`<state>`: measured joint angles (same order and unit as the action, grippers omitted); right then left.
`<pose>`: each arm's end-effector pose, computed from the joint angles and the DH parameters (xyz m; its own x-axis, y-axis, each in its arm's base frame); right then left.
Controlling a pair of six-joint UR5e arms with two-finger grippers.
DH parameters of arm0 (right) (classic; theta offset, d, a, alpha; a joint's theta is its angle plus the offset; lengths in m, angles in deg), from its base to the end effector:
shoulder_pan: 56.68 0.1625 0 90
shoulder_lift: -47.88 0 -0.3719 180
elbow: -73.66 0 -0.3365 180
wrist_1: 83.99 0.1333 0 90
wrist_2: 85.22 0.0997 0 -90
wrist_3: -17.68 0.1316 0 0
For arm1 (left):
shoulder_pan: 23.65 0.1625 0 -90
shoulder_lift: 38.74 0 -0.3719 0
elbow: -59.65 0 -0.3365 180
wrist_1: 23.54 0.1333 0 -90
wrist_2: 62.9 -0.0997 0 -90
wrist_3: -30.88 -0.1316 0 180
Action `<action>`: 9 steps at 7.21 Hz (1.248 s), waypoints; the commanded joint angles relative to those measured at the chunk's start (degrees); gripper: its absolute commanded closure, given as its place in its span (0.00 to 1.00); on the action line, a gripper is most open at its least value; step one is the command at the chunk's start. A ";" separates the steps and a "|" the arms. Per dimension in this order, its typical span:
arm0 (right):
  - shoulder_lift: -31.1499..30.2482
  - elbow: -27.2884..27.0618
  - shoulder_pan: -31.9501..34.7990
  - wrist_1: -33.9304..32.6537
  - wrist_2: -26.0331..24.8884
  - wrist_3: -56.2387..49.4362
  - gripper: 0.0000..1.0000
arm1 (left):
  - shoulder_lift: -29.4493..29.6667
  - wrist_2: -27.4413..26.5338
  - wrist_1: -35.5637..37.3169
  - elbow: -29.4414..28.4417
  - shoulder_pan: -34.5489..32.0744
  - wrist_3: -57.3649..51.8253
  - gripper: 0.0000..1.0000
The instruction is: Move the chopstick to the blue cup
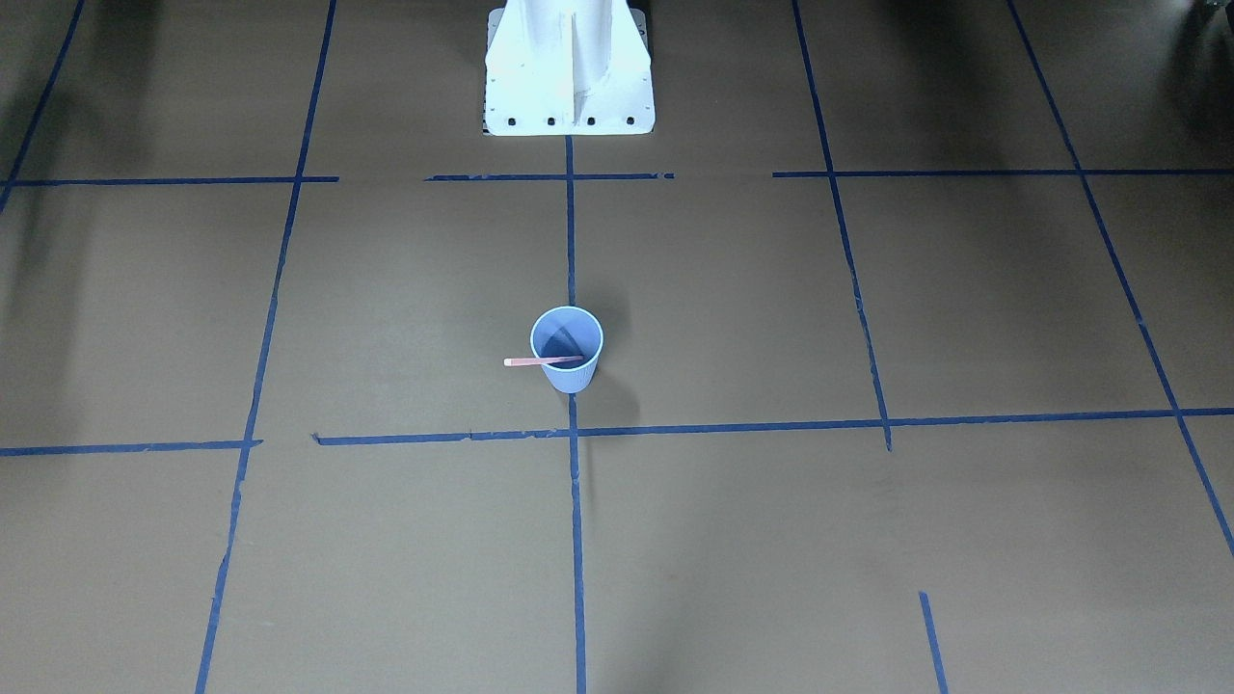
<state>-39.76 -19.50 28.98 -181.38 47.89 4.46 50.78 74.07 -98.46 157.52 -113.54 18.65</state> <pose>0.0094 -0.4488 0.6010 0.6930 -0.2600 0.6724 0.2405 0.9626 0.1244 -0.0363 -0.4174 0.5934 0.6667 0.1156 -0.7363 -0.1465 0.9890 0.0227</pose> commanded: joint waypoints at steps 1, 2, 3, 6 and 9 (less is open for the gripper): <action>-0.08 -0.09 -0.41 0.01 0.04 0.04 0.00 | -0.14 0.14 -1.45 0.22 0.06 -0.08 0.00; -0.17 -0.18 -0.41 0.01 0.04 -0.05 0.00 | -0.06 0.14 -1.63 0.13 0.06 -0.34 0.00; -0.17 -0.18 -0.41 0.01 0.04 0.04 0.00 | 0.73 0.06 -1.55 0.39 0.23 -0.34 0.00; -0.34 -0.71 -0.33 6.55 -0.23 -0.05 0.00 | 0.65 0.06 -1.46 0.39 0.32 -0.43 0.00; -1.92 -0.70 -0.33 10.56 0.04 0.74 0.00 | 0.30 -0.21 -1.37 0.56 0.32 -0.43 0.00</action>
<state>-41.42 -20.01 28.60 -171.61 47.76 4.73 51.36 73.92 -99.92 157.49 -113.22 18.20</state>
